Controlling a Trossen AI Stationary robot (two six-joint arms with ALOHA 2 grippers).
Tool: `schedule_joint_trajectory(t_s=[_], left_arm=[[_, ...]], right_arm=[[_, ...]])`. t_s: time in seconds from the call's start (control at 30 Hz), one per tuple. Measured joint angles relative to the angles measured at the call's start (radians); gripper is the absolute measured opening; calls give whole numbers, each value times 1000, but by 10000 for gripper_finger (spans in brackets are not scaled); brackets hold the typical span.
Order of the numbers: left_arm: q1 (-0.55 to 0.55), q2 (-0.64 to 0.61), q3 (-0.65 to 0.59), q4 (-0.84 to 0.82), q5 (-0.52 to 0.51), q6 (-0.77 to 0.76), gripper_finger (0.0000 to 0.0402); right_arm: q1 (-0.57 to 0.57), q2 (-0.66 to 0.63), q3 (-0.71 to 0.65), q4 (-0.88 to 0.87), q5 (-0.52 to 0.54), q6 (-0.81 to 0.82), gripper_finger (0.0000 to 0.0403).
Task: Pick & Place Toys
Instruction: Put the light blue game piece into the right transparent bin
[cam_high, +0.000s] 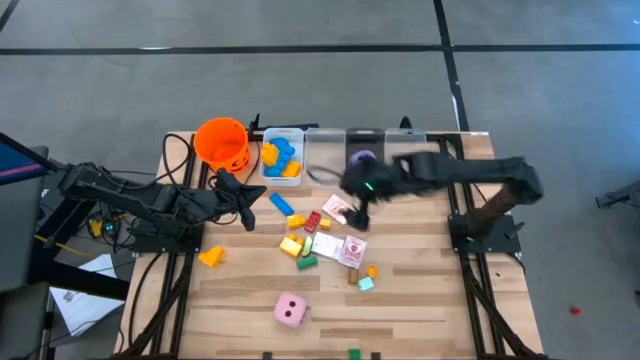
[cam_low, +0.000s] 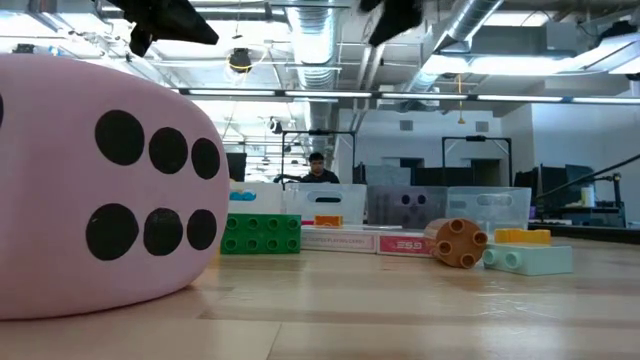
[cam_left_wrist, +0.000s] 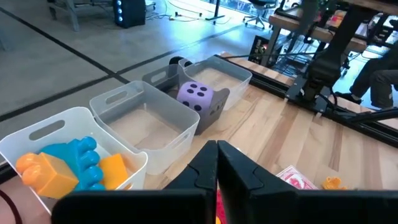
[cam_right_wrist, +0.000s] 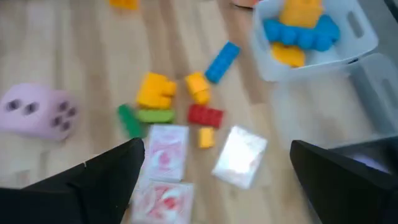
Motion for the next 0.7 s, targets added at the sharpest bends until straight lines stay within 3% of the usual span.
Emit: schedule_joint_trajectory(t_s=[0.17,0.37,0.53,0.7], left_arm=[[0,0,0,0,23,-1,0],[0,39,-1,5,54,-2,0],[0,119,-1,91,68,-1,0],[0,233,0,238,100,0,0]], right_arm=[[146,-215,-295,109,135,172,400],[322,-408,-703,512,213,305,400],[413,-435,-952,937,222,300,400],[460,-385,-1057,1075,220,300,400]])
